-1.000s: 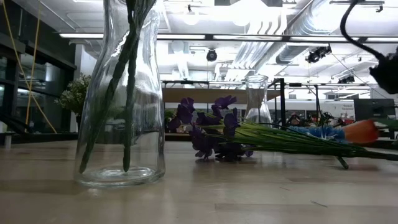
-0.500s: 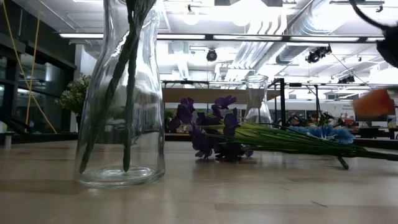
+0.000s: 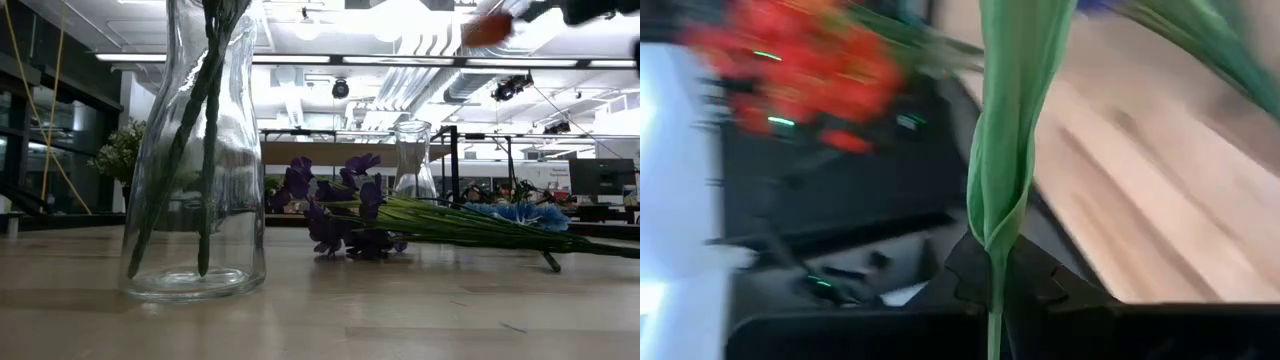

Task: Pick and place flowers into a vace then onto a shelf
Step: Put the orange flower into the bottom transparent vase

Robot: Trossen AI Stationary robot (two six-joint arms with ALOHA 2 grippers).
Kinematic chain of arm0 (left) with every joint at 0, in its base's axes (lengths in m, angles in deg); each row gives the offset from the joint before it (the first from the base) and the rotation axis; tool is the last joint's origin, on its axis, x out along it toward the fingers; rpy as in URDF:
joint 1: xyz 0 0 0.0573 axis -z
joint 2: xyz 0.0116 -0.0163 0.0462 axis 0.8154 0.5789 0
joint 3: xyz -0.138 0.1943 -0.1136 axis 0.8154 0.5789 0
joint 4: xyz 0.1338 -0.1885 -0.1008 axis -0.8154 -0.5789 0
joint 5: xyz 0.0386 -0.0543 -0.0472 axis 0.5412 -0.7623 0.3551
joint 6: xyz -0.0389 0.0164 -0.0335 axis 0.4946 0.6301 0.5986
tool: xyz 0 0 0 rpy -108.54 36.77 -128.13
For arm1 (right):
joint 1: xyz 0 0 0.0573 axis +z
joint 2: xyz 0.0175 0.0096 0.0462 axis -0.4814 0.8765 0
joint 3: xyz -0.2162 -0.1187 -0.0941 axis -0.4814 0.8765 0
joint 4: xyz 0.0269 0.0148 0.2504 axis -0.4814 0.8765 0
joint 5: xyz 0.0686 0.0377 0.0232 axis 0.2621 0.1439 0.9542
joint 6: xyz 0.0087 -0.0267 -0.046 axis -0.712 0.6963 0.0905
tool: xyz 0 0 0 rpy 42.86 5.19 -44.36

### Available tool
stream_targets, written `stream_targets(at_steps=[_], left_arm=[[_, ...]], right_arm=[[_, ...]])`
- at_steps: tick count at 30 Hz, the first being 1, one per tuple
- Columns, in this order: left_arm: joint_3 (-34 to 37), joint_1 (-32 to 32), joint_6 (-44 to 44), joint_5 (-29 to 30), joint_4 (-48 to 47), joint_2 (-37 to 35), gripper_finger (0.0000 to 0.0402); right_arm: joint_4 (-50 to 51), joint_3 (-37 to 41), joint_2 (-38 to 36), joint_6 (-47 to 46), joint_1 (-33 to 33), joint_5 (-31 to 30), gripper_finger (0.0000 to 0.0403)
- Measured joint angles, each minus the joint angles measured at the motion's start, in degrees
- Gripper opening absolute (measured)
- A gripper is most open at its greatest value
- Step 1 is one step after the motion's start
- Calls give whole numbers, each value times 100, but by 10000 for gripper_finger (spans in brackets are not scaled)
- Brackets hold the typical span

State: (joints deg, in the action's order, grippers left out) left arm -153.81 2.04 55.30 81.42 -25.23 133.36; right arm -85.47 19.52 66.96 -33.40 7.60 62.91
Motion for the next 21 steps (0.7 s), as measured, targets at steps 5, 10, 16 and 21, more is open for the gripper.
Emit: stream_targets(at_steps=[5,10,16,21], left_arm=[[0,0,1,2,17,0,282],[0,0,2,2,24,0,282],[0,0,2,20,37,0,282],[0,-1,2,31,70,0,282]], right_arm=[[-1069,0,0,684,0,-544,4],[-2133,0,0,1563,2,-1009,3],[-3308,0,0,2742,2,-1303,3],[-3889,-2,0,3598,2,-1424,3]])
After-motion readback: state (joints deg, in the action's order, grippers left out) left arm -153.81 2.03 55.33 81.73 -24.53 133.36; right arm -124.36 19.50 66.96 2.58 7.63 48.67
